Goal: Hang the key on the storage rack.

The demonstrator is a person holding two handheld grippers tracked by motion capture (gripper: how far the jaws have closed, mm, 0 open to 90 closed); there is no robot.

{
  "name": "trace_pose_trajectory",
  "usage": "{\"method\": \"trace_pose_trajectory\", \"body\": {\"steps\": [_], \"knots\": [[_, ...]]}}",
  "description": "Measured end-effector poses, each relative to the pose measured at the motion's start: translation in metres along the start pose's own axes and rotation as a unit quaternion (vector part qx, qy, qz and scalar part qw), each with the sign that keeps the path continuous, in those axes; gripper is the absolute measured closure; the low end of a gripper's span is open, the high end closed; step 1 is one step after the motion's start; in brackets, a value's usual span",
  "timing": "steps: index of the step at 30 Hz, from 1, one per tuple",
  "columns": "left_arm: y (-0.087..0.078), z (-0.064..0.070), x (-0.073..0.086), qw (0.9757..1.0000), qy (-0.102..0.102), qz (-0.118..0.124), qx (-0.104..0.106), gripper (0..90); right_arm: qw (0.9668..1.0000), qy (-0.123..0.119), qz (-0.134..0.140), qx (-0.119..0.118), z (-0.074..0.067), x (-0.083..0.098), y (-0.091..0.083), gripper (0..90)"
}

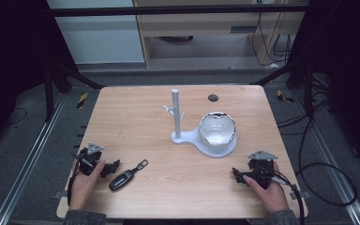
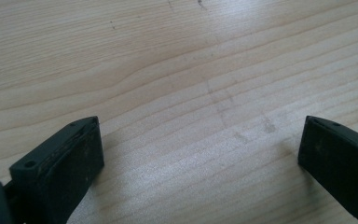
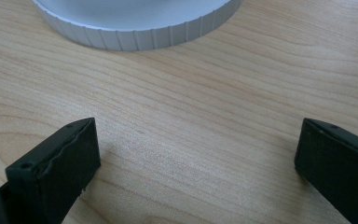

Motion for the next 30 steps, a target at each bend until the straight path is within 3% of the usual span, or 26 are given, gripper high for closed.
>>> {"method": "trace_pose_trajectory", "body": {"steps": [3, 7, 12, 15, 17, 18, 20, 21, 22, 24, 25, 26, 27, 30], "knots": [[-0.003, 0.001, 0.0, 1.0, 0.0, -0.006, 0.004, 3.8, 1.0, 0.0, 0.0, 0.001, 0.0, 0.0, 0.0, 0.4], [-0.013, 0.008, -0.012, 0.9995, 0.011, 0.03, 0.004, 3.7, 1.0, 0.001, 0.0, 0.0, 0.0, 0.0, 0.0, 0.5], [-0.02, 0.019, -0.018, 0.9983, 0.033, 0.048, 0.003, 3.7, 1.0, 0.0, 0.0, -0.001, 0.0, 0.0, 0.0, 0.5], [-0.025, 0.026, -0.02, 0.9978, 0.032, 0.057, 0.008, 5.5, 1.0, 0.0, 0.0, -0.001, 0.0, 0.0, 0.0, 0.5], [-0.027, 0.038, -0.025, 0.9958, 0.025, 0.081, 0.035, 7.3, 1.0, 0.0, 0.0, 0.0, 0.0, 0.0, 0.0, 0.6], [-0.026, 0.044, -0.029, 0.9954, 0.025, 0.081, 0.045, 7.4, 1.0, 0.0, 0.0, 0.0, 0.0, 0.0, 0.0, 0.7], [-0.027, 0.062, -0.045, 0.9939, 0.05, 0.086, 0.046, 7.3, 1.0, -0.001, 0.0, 0.0, 0.0, 0.0, -0.001, 0.7], [-0.027, 0.062, -0.045, 0.9939, 0.05, 0.086, 0.046, 7.3, 1.0, 0.003, -0.002, -0.002, -0.001, 0.0, -0.001, 0.7], [-0.029, 0.078, -0.054, 0.9928, 0.067, 0.078, 0.062, 7.3, 1.0, 0.002, -0.002, -0.002, -0.001, 0.0, -0.001, 0.7], [-0.029, 0.085, -0.058, 0.9922, 0.078, 0.071, 0.066, 7.2, 1.0, 0.0, -0.001, -0.002, 0.0, 0.0, -0.001, 0.7], [-0.03, 0.097, -0.065, 0.9912, 0.102, 0.046, 0.071, 7.2, 1.0, -0.001, -0.001, -0.003, 0.0, 0.001, -0.001, 0.7], [-0.03, 0.103, -0.068, 0.9903, 0.111, 0.034, 0.076, 7.1, 1.0, -0.003, 0.0, -0.002, 0.0, 0.001, -0.001, 0.5], [-0.03, 0.103, -0.068, 0.9903, 0.111, 0.034, 0.076, 6.8, 1.0, -0.004, -0.001, -0.004, 0.0, 0.0, -0.001, 0.5], [-0.028, 0.118, -0.071, 0.9873, 0.126, -0.019, 0.095, 7.0, 1.0, -0.005, -0.001, -0.005, 0.0, 0.0, 0.0, 0.4]]}}
Point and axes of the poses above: each handheld gripper's, and its own axes: y roughly forward along the jaws, x roughly out of its underside, z roughly to its right, the point moved 7 cm from there along y, roughly forward along the jaws, and after that the axes turned 6 degrees about x, right-handed, at the moved point
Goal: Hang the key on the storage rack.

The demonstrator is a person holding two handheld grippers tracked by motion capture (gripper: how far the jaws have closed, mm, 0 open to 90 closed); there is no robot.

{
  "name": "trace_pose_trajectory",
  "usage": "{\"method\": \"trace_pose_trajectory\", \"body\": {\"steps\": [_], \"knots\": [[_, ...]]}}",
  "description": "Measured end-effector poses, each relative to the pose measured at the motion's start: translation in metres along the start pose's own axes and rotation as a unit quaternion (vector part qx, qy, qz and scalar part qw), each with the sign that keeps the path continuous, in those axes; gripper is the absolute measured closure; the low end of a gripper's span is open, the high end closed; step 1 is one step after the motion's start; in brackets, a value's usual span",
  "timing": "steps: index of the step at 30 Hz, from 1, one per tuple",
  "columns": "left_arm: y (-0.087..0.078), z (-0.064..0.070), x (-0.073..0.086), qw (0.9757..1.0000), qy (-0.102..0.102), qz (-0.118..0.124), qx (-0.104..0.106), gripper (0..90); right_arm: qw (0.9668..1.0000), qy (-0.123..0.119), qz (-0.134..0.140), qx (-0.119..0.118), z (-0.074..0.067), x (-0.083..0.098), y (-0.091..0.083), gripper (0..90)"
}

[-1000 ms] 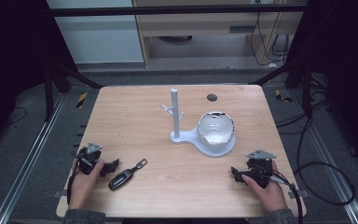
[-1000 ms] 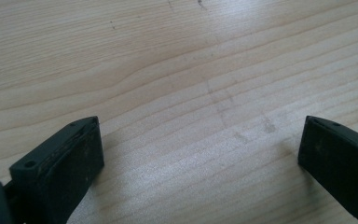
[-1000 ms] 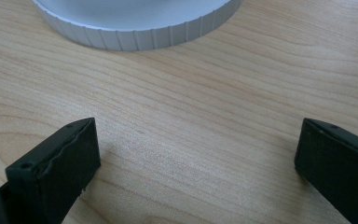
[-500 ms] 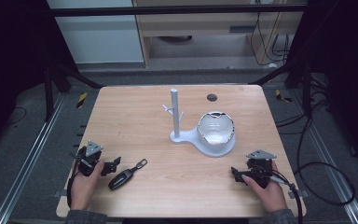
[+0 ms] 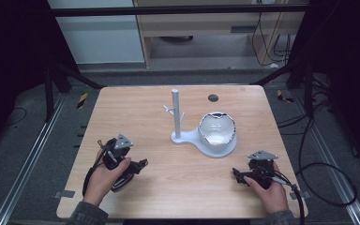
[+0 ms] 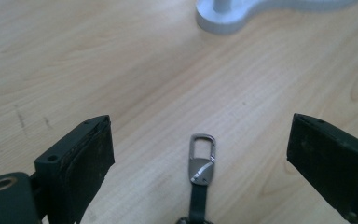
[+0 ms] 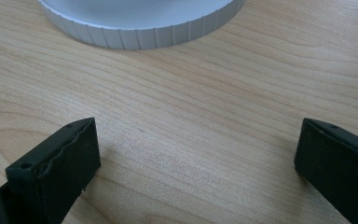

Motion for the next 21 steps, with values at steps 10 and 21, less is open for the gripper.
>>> {"method": "trace_pose_trajectory", "body": {"steps": [10, 21], "knots": [[-0.01, 0.016, -0.014, 0.994, -0.011, -0.104, 0.031, 5.5, 1.0, -0.002, 0.0, -0.004, 0.008, 0.004, -0.003, 0.5], [-0.013, 0.021, -0.019, 0.9867, 0.028, -0.159, 0.022, 6.7, 0.9998, -0.013, 0.002, -0.013, 0.01, 0.007, -0.006, 0.5]]}}
Point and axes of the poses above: each handheld gripper's, and its own axes: y roughly forward along the jaws, x roughly out of its underside, z roughly to its right, the point moved 7 cm from there along y, roughly forward along the jaws, and after that the axes turned 6 degrees about x, right-handed, at the moved point
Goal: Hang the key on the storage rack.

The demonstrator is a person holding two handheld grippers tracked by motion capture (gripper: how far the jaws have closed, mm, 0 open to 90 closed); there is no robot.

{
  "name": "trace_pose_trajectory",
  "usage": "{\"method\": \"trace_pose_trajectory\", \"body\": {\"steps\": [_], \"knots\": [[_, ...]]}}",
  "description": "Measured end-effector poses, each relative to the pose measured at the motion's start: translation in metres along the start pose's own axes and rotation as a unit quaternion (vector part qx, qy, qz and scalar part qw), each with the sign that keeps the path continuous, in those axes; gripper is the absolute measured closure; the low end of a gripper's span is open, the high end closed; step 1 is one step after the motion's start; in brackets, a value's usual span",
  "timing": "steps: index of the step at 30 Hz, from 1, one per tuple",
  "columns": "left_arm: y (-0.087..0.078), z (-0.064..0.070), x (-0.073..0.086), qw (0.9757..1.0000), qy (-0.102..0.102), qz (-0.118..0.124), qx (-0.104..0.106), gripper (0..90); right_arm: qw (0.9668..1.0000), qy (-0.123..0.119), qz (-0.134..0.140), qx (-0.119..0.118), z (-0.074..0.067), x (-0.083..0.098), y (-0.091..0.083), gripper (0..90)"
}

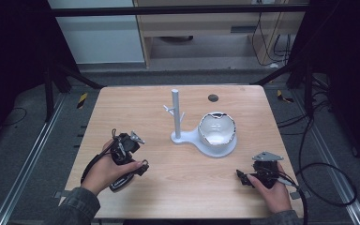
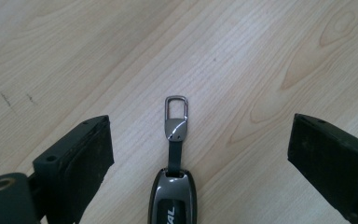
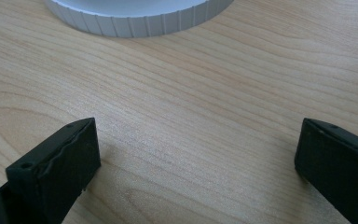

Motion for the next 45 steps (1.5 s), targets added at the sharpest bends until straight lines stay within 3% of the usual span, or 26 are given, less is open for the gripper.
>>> {"method": "trace_pose_trajectory", "body": {"steps": [6, 9, 15, 19, 23, 25, 26, 27, 28, 31, 35, 38, 42, 45], "knots": [[0.006, 0.0, 0.005, 0.999, 0.006, -0.043, 0.011, 15.0, 1.0, 0.003, -0.001, 0.002, 0.0, 0.001, -0.001, 0.5], [0.013, -0.004, 0.008, 0.998, -0.004, -0.061, 0.015, 15.1, 1.0, 0.003, -0.001, 0.002, 0.0, 0.001, -0.001, 0.5], [0.021, -0.009, 0.008, 0.9968, -0.017, -0.077, 0.014, 11.8, 1.0, 0.004, -0.001, 0.003, 0.0, 0.001, -0.001, 0.5], [0.026, -0.019, 0.009, 0.9962, -0.022, -0.084, -0.002, 12.0, 1.0, 0.005, -0.001, 0.004, 0.0, 0.001, -0.001, 0.5], [0.031, -0.025, 0.012, 0.9947, -0.034, -0.097, 0.005, 18.1, 1.0, 0.005, -0.001, 0.004, 0.0, 0.001, -0.001, 0.4], [0.034, -0.025, 0.013, 0.9941, -0.029, -0.103, 0.013, 20.8, 1.0, 0.005, -0.001, 0.004, 0.0, 0.001, -0.001, 0.5], [0.039, -0.022, 0.014, 0.9931, -0.026, -0.109, 0.034, 25.9, 1.0, 0.005, -0.001, 0.005, 0.0, 0.001, -0.001, 0.5], [0.039, -0.022, 0.014, 0.9931, -0.026, -0.109, 0.034, 27.0, 1.0, 0.005, -0.001, 0.005, 0.0, 0.001, -0.001, 0.5], [0.045, -0.021, 0.018, 0.991, -0.022, -0.127, 0.035, 29.4, 1.0, 0.006, -0.001, 0.005, 0.0, 0.001, -0.001, 0.5], [0.051, -0.022, 0.022, 0.9885, -0.018, -0.147, 0.031, 35.3, 1.0, 0.003, 0.0, 0.009, 0.0, 0.001, 0.0, 0.4], [0.054, -0.024, 0.022, 0.9886, -0.019, -0.145, 0.036, 44.5, 1.0, 0.003, 0.0, 0.009, 0.0, 0.001, 0.0, 0.5], [0.057, -0.024, 0.023, 0.9872, -0.014, -0.154, 0.037, 49.3, 1.0, 0.003, 0.0, 0.009, 0.0, 0.001, 0.0, 0.5], [0.059, -0.023, 0.027, 0.9842, -0.001, -0.173, 0.036, 50.3, 1.0, 0.003, 0.0, 0.009, 0.0, 0.001, 0.0, 0.4], [0.06, -0.024, 0.027, 0.9844, -0.001, -0.173, 0.031, 51.5, 1.0, 0.007, -0.001, 0.007, 0.0, 0.001, -0.001, 0.5]]}}
Point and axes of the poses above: each handheld gripper's, and its own axes: y roughly forward along the jaws, x roughly out of its underside, z roughly to its right, the point moved 7 cm from there along y, roughly forward along the jaws, and after that the axes turned 6 degrees about x, right-handed, at the moved point
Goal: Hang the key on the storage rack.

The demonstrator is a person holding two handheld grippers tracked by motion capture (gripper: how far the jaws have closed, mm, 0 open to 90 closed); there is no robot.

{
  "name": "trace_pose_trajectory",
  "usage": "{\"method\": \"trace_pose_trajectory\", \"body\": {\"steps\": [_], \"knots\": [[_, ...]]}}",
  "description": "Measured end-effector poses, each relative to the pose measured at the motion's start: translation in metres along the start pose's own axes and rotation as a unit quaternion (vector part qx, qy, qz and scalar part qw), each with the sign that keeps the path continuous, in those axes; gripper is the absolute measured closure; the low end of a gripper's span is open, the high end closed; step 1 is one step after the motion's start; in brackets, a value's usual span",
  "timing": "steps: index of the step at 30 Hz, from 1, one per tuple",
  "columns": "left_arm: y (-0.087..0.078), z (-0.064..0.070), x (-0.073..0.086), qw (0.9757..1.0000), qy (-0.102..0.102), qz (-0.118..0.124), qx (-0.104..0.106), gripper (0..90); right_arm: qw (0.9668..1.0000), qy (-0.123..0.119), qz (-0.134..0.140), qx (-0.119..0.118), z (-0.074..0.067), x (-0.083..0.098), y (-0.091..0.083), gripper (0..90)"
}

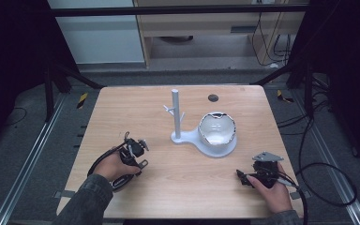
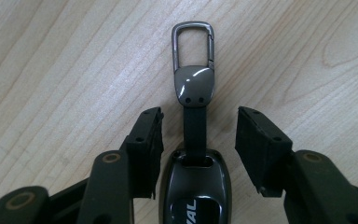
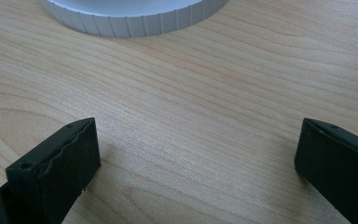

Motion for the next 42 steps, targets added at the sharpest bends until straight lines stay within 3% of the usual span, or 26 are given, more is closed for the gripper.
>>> {"method": "trace_pose_trajectory", "body": {"steps": [10, 26, 37, 42], "knots": [[0.0022, -0.0011, -0.001, 1.0, -0.001, 0.0, 0.002, 61.5, 1.0, 0.0, 0.0, 0.0, 0.0, 0.0, 0.0, 0.5], [0.0051, -0.0032, 0.0, 0.9999, 0.003, -0.012, -0.009, 65.7, 1.0, -0.002, 0.0, 0.001, 0.0003, 0.0001, 0.0, 0.5], [0.0061, -0.0027, -0.0006, 0.9998, -0.001, -0.018, -0.005, 76.1, 1.0, -0.001, 0.0, 0.001, 0.0003, 0.0001, 0.0001, 0.5], [0.0044, 0.0021, 0.0004, 1.0, -0.001, -0.009, -0.001, 79.6, 1.0, -0.002, 0.0, 0.0, 0.0003, 0.0001, 0.0001, 0.5]]}}
Point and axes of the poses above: each handheld gripper's, and its own axes: y roughly forward along the jaws, x roughly out of its underside, z roughly to its right, the point moved 7 cm from there along y, roughly forward along the jaws, and after that the axes turned 6 degrees about x, right-handed, at the moved point
